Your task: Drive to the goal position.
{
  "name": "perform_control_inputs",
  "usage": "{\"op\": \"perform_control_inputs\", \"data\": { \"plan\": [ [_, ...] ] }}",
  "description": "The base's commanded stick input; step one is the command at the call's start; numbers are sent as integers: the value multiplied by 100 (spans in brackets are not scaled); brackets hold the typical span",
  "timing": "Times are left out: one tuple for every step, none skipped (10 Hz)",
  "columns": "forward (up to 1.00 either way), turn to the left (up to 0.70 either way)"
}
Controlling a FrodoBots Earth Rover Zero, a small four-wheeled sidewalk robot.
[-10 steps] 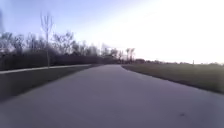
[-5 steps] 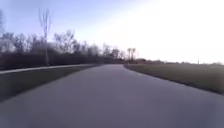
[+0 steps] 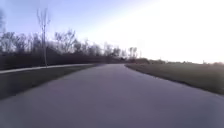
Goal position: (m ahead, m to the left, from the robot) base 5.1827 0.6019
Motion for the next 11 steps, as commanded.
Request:
{"op": "perform_control_inputs", "data": {
  "plan": [
    [100,1],
    [100,1],
    [100,1],
    [100,1],
    [100,1],
    [100,1],
    [100,1],
    [100,1],
    [100,1],
    [100,1],
    [100,1]
  ]
}}
